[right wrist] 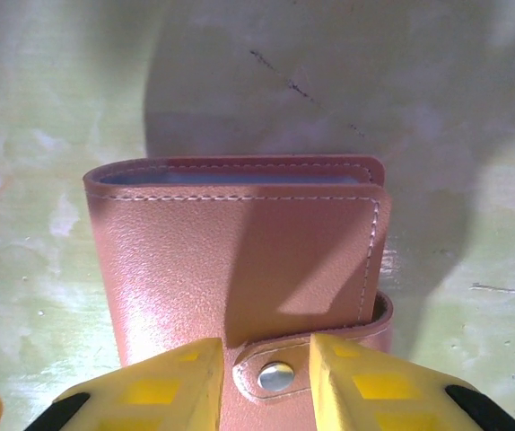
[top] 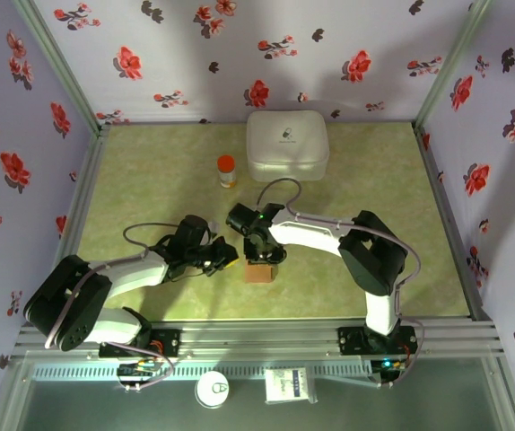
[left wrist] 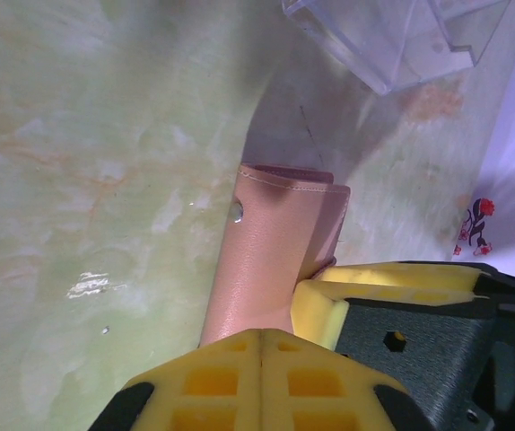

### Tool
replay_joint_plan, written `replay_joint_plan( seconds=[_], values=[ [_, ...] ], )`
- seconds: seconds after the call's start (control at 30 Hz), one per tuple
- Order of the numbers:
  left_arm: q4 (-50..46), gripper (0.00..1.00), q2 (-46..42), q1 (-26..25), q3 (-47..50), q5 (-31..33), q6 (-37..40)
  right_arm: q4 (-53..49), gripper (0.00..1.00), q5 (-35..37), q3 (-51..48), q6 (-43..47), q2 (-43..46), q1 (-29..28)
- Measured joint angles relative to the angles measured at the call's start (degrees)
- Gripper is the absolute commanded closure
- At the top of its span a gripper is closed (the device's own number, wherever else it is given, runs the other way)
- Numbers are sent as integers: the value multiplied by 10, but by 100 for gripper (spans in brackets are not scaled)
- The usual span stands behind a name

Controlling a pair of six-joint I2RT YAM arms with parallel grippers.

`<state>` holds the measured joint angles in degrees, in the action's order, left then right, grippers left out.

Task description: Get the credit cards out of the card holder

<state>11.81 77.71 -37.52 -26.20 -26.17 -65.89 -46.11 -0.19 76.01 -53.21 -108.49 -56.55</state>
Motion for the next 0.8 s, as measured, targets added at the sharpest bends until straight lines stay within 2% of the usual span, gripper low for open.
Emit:
replay_joint_plan(
  seconds=[0.57, 0.8],
  values=[
    [-5, 100, 3, 0, -7, -3, 0, -12, 68, 0, 5, -9, -7, -8],
    [-6, 100, 8, 0, -11, -14, 1, -7, 76, 0, 2, -13, -12, -8]
  ],
)
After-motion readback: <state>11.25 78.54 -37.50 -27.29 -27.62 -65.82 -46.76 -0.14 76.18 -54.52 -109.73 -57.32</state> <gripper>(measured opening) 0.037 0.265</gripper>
